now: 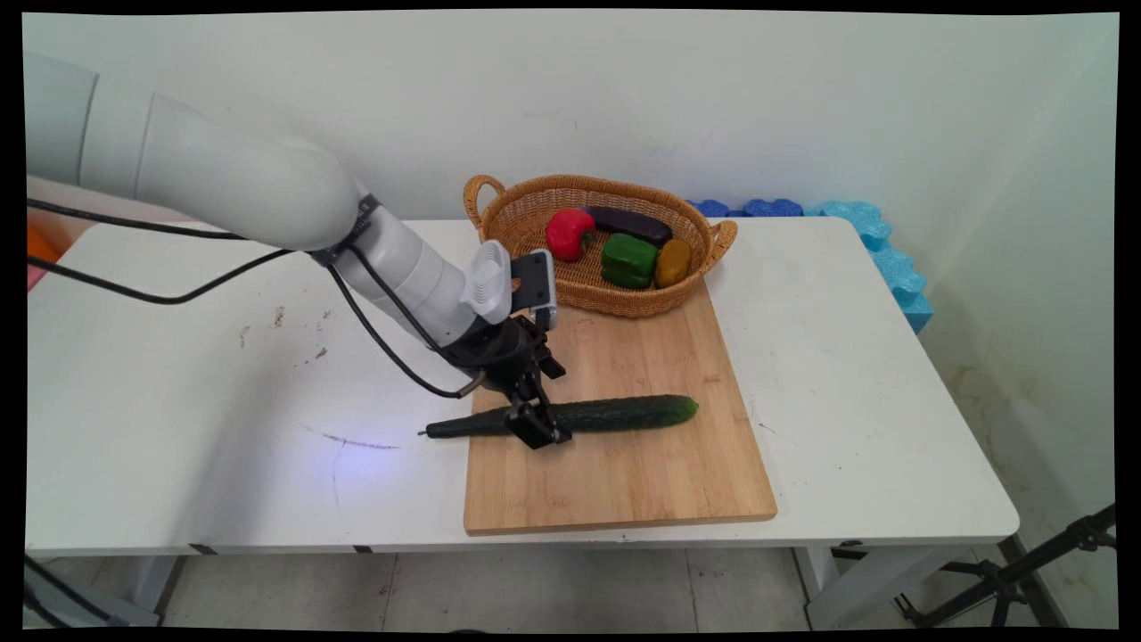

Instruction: Pick up the cucumber from the cutting board, then place the picked object in the vegetable basket

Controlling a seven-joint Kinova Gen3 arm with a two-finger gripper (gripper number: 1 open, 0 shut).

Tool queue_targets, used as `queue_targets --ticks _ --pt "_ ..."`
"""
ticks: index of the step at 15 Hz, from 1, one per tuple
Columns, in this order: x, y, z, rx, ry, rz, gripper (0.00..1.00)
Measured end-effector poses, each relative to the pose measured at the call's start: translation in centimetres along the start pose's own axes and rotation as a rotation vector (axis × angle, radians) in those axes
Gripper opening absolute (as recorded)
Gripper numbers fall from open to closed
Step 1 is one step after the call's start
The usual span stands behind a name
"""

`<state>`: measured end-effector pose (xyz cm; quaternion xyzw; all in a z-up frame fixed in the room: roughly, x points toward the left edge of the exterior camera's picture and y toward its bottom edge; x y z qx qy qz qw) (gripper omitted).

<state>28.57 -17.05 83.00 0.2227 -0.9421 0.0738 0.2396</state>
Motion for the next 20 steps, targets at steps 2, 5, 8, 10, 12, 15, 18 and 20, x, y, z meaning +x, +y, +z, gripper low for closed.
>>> queue_targets --ticks 2,5,8,10,12,15,18,20 --pt "0.0 0.0 0.4 0.002 -0.005 0.003 1.00" --pt "0.0 0.0 0.8 0.004 -0.012 0.007 1.00" --pt "-0.1 0.0 1.2 0.007 -0.018 0.010 0.00" --pt "-0.1 0.0 1.5 0.008 -0.022 0.012 0.00" --pt "-0.2 0.1 1.6 0.006 -0.026 0.015 0.00" --pt "-0.3 0.4 1.6 0.001 -0.030 0.017 0.00" --pt "-0.1 0.6 1.3 -0.002 -0.025 0.021 0.00" --pt "0.3 0.6 0.8 -0.001 -0.016 0.027 0.00"
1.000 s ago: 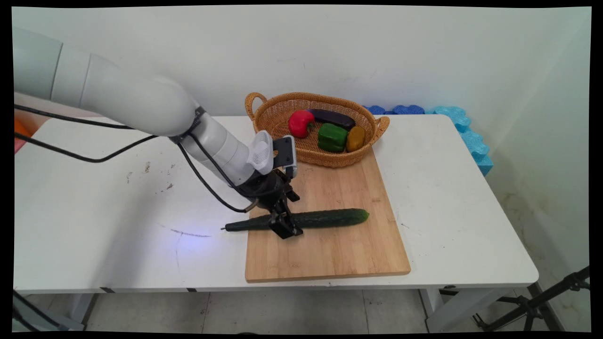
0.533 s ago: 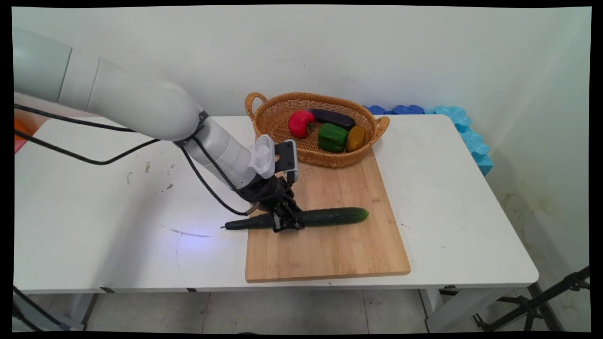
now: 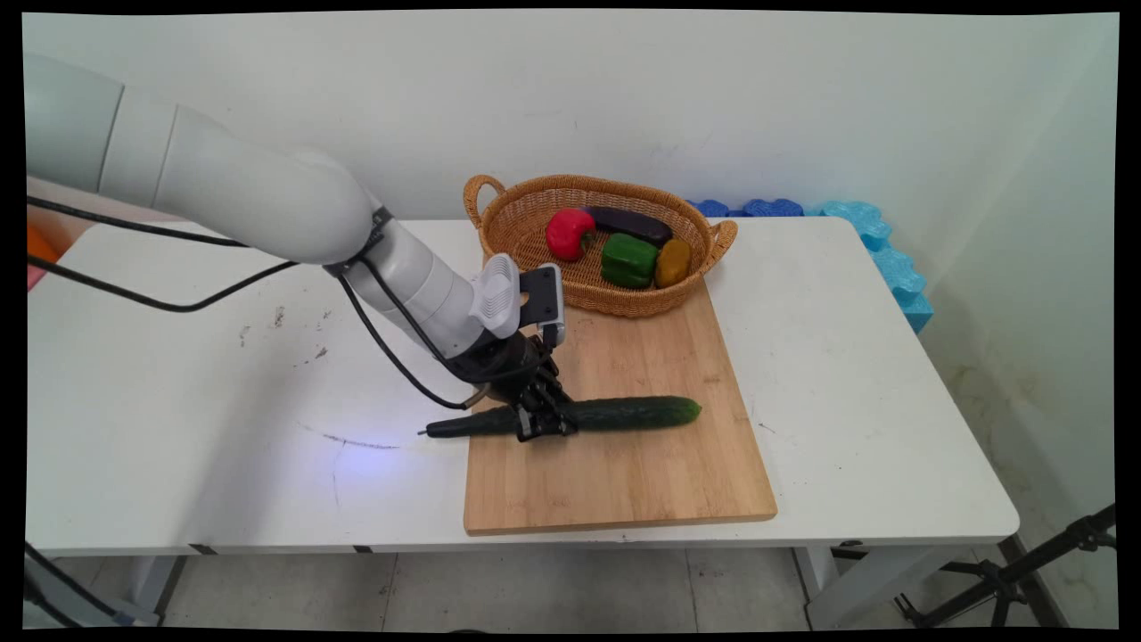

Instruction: Place the picked object in the vegetable basket

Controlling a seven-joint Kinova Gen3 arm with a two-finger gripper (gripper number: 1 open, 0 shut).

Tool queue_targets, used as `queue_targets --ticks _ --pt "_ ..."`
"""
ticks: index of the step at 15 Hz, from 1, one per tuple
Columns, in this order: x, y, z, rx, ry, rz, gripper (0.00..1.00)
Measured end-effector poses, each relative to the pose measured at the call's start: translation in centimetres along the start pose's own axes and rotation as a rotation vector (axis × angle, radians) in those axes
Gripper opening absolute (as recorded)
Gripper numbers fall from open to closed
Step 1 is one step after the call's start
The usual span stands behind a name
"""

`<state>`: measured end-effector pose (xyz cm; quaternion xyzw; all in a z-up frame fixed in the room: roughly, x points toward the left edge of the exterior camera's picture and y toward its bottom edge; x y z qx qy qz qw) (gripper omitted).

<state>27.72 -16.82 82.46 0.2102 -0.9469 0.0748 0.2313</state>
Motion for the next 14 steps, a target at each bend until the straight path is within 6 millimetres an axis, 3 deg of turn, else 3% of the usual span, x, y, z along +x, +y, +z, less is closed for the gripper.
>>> queue_targets --ticks 7,14 --pt "2.5 -1.2 -2.8 0.015 0.046 0.054 0.00" --pt "5.7 -4.3 -5.6 0.051 0.089 0.163 0.00"
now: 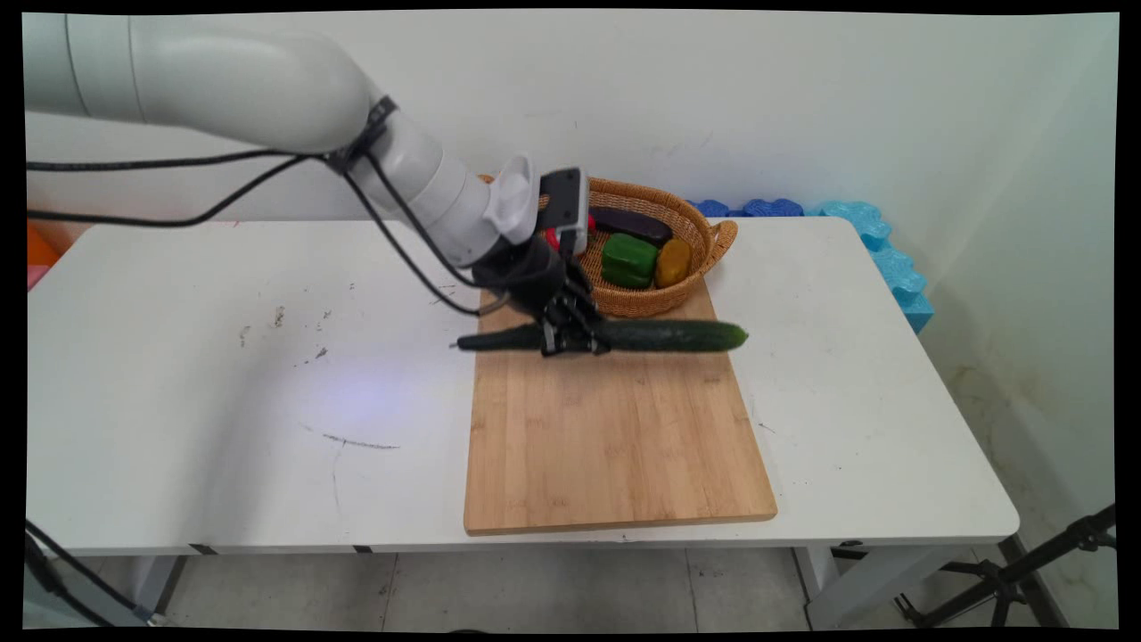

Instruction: Place the picked object in the vegetable basket

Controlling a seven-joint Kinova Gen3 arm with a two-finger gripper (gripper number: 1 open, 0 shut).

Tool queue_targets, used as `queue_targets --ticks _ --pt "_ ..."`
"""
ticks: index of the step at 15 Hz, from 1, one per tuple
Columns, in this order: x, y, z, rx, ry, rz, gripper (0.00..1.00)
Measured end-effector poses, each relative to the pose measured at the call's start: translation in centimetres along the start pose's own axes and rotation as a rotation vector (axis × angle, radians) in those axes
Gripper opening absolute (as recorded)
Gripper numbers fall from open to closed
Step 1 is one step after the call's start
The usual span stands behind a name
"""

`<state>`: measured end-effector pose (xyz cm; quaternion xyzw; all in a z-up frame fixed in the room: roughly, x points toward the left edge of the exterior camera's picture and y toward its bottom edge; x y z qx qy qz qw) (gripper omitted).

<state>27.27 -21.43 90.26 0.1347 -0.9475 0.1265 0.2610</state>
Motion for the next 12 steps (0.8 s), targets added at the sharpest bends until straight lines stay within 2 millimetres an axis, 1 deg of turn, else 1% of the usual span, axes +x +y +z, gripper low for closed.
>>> queue_targets --ticks 4,6,12 --pt "1.1 -2.8 -0.8 0.028 0.013 0.065 0.00" --pt "1.6 -4.5 -1.1 0.046 0.016 0.105 0.00" --pt "2.0 -10.1 -0.9 0.100 0.002 0.215 0.00"
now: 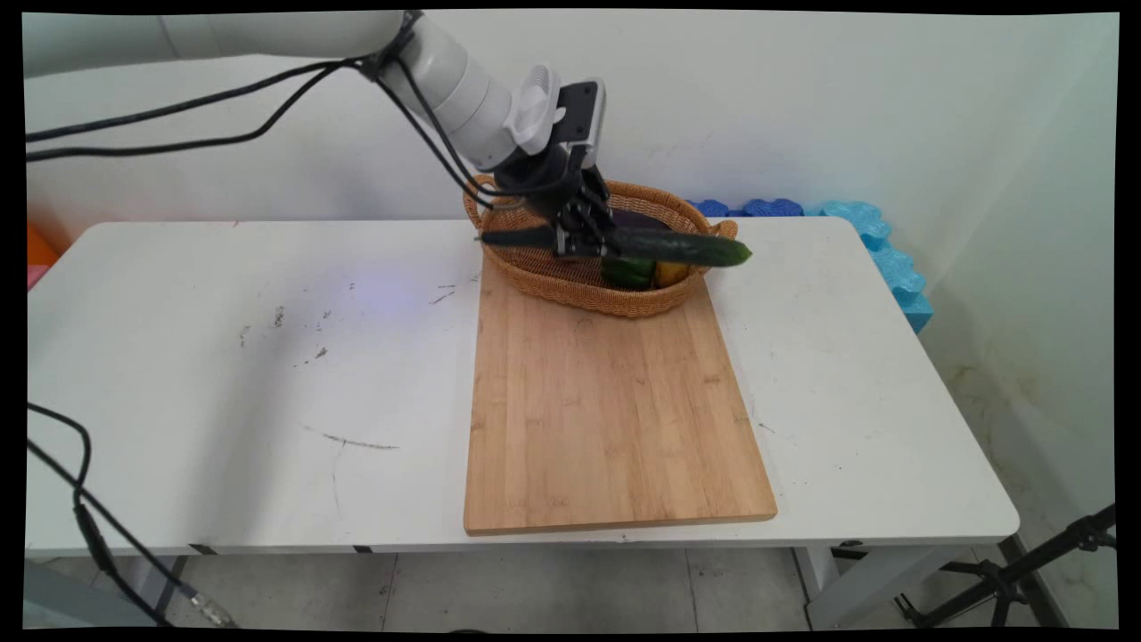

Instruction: Place the picked object in the vegetable basket

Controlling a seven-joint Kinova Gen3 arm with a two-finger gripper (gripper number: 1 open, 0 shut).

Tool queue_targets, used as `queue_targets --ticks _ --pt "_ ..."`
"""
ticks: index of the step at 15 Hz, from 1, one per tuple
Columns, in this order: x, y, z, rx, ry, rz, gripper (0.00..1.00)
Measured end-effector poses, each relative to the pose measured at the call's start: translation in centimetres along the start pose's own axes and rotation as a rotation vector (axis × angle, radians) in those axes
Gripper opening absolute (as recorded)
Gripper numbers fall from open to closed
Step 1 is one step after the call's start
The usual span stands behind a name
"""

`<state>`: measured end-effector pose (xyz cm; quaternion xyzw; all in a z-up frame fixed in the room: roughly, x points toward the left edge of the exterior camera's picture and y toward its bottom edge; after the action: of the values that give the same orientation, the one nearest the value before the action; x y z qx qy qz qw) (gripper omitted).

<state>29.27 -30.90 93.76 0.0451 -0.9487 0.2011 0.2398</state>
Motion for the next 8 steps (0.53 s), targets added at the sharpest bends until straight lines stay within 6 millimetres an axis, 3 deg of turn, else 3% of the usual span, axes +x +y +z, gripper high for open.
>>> queue_targets --ticks 8 --pt "-1.5 -4.5 1.8 0.034 -0.035 0.084 0.00"
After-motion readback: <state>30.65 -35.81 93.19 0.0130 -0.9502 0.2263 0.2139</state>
